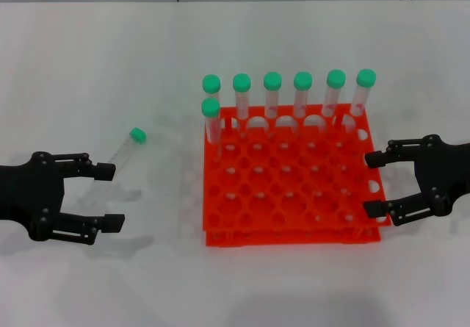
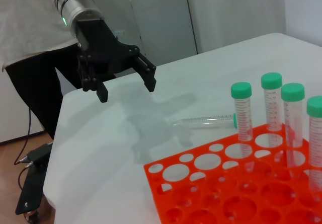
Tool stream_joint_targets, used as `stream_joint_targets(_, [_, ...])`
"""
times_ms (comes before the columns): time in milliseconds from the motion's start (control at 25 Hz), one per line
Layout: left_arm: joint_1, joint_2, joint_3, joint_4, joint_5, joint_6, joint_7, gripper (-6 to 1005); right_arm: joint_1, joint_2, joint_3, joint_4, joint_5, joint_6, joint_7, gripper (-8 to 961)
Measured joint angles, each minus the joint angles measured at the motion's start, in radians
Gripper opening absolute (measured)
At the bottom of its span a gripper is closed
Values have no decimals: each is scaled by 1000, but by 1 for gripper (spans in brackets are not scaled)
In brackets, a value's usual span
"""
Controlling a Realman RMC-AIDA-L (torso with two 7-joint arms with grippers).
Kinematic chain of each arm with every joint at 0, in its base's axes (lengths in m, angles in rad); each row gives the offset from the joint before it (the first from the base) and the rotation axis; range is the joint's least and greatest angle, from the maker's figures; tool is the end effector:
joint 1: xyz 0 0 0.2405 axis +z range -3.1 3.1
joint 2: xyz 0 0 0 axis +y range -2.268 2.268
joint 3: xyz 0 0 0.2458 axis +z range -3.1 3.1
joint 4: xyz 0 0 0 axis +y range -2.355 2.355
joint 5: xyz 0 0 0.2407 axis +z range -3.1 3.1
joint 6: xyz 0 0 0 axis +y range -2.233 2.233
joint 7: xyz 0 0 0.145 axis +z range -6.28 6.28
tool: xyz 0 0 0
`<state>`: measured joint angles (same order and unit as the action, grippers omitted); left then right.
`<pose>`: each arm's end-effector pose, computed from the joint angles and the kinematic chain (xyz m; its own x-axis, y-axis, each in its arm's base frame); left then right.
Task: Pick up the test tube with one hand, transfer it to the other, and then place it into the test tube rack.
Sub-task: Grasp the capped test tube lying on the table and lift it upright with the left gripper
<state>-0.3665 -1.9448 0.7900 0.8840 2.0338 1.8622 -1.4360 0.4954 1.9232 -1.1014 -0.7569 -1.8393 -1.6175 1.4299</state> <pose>-0.3019 0.2967 0.0800 0.8870 0.3275 0.3256 0.3614 -0.9312 -0.0481 0.2593 0.3464 0.0273 0.9226 -0.2404 -0.3016 -0.2638 -0.9638 -0.0389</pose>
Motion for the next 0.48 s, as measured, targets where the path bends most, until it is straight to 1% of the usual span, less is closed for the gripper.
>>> stream_joint_targets(480, [-1, 0, 0, 1, -6, -2, -4, 861, -2, 0, 0, 3, 0, 2, -3, 869])
